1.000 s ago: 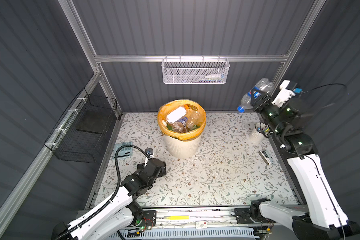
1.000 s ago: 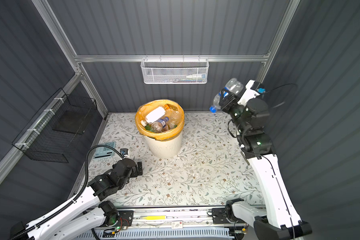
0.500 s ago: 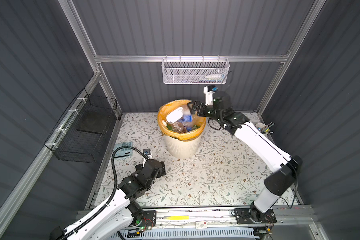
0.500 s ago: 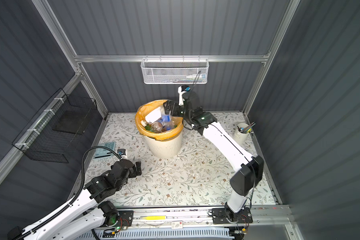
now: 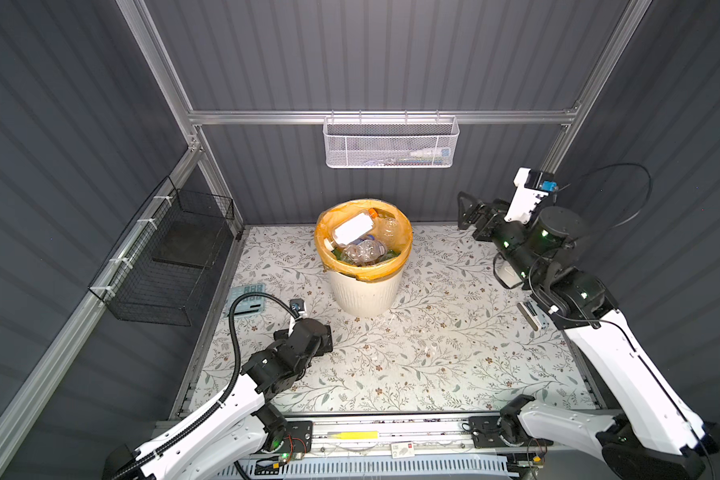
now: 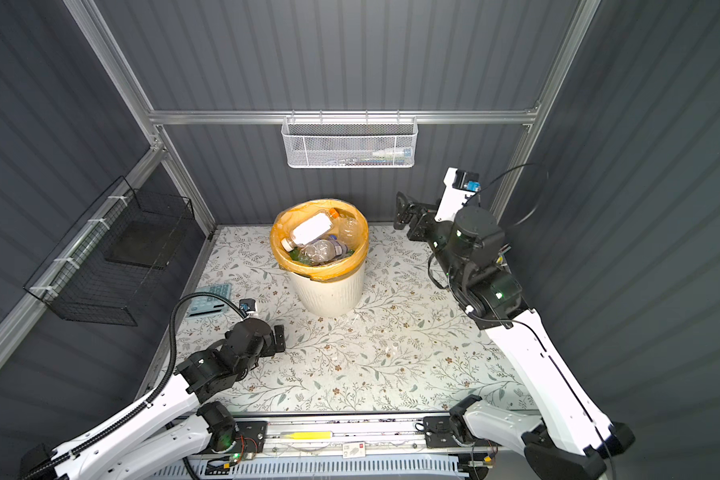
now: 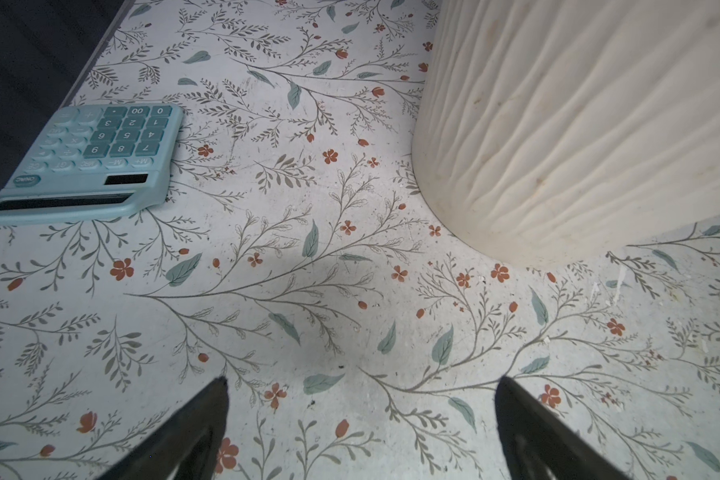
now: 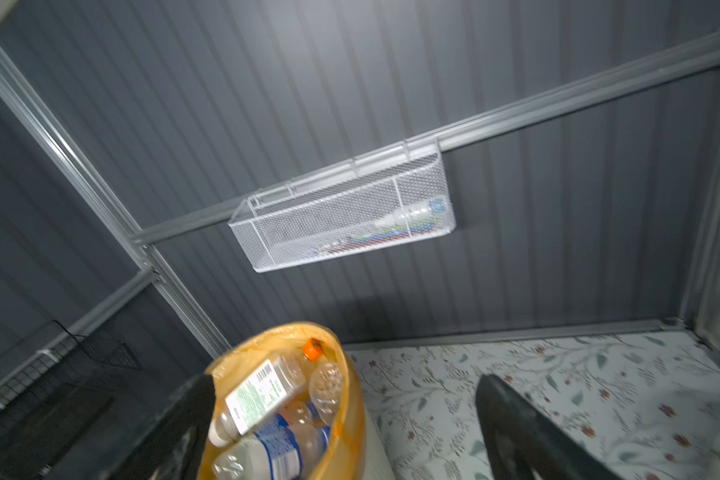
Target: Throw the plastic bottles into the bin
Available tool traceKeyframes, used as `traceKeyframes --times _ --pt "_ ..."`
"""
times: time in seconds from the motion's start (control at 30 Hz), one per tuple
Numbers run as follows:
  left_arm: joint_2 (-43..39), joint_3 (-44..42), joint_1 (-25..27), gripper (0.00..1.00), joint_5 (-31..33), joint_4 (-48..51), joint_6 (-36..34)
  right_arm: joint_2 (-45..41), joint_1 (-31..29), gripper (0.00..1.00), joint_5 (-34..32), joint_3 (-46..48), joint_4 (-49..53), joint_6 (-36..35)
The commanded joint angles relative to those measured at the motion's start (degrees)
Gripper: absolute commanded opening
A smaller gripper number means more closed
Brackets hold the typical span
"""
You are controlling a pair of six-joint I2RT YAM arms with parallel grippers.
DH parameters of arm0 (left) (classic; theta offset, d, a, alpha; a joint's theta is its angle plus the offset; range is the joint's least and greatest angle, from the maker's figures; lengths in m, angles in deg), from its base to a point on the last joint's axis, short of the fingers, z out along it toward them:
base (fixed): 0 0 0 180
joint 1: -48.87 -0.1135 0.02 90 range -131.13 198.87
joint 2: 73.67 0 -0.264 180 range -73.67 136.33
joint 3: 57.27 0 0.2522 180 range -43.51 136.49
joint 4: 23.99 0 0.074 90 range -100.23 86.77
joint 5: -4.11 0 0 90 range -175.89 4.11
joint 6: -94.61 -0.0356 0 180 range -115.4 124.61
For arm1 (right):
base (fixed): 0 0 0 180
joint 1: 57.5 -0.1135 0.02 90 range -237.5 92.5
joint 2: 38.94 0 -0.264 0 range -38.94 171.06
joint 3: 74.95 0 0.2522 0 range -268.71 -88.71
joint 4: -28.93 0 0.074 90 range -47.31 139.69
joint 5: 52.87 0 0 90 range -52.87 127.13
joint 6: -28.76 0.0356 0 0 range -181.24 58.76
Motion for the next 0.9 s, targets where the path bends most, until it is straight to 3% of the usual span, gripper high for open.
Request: traceKeyframes --times 0.0,0.2,0.4,0.67,0.87 --pt "0.65 -0.08 -0.04 1.00 0.46 -1.21 -0.04 -0.83 2.70 0.99 -2.74 9.84 1.51 -3.27" --pt "1.97 0.18 -0.02 1.00 2.78 -2.41 0.22 -7.17 12.53 0.99 -1.81 28.11 -0.44 -7.77" --pt "3.53 0.33 -0.02 1.00 5.65 -4.36 0.29 -6.34 20.38 0.99 -5.30 45.46 -13.15 -11.60" --pt "6.05 1.82 -0.02 1.00 14.69 -6.85 -1.83 -0.17 22.48 0.99 -8.24 62.10 -47.73 -17.99" --pt "5.47 -0.16 -0.10 1.00 21.67 -13.38 -7.70 9.21 25.10 0.99 -1.88 68.17 -69.71 -19.58"
